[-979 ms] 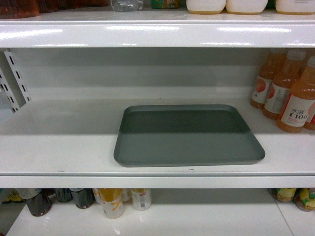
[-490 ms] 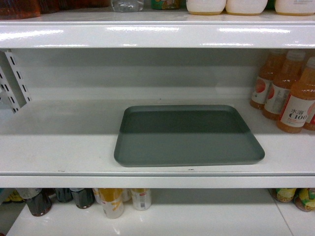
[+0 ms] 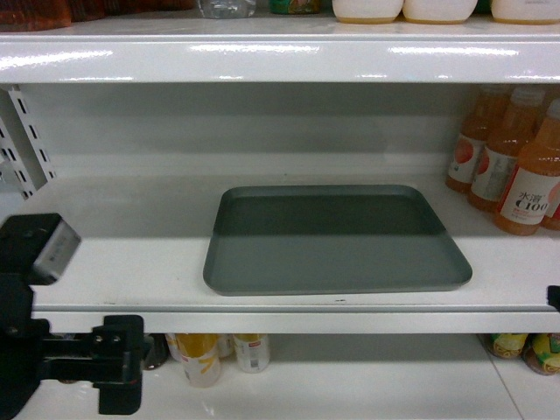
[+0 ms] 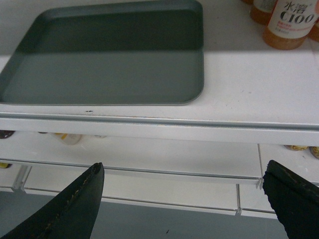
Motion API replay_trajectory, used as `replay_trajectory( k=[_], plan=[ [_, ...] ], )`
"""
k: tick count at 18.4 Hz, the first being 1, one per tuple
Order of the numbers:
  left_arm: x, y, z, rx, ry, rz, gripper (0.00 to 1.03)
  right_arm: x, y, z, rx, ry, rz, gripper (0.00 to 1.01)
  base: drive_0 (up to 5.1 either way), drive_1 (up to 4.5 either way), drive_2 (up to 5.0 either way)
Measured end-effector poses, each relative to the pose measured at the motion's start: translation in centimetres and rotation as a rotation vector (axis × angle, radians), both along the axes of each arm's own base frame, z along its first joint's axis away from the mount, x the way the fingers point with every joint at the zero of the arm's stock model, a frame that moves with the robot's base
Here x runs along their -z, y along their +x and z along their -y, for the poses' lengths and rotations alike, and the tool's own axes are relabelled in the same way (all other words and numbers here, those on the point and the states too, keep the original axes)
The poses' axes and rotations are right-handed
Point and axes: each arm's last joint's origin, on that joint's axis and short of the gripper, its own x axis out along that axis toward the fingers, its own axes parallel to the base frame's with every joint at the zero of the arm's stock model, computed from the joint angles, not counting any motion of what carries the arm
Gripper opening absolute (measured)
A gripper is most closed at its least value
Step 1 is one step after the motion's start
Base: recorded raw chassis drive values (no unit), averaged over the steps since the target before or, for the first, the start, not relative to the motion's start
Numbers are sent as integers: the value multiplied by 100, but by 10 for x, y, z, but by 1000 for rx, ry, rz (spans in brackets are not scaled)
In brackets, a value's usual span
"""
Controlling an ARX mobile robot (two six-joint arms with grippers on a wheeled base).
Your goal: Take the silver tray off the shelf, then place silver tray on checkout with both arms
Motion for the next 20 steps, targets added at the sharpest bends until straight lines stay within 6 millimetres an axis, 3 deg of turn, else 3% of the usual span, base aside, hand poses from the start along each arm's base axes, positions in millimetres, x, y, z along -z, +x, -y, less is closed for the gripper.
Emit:
replay_trajectory(
  k=[4, 8, 12, 14, 20],
  plan=[
    [23, 51, 11, -9, 24, -39, 98, 20, 55, -3, 32, 32, -85, 98, 0, 0, 0],
    [23, 97, 24, -21, 13, 16, 98, 32, 101, -10, 52, 44, -101, 98, 0, 0, 0],
    [26, 127, 40, -14, 14, 21, 98, 44, 136, -17, 66, 43, -121, 98, 0, 0, 0],
    [30, 151, 50, -12, 27, 21, 98, 52, 166, -18, 85, 30, -140, 98, 0, 0, 0],
    [42, 177, 56, -29, 66, -26, 98, 76, 202, -20, 82, -6, -222, 98, 0, 0, 0]
  ],
)
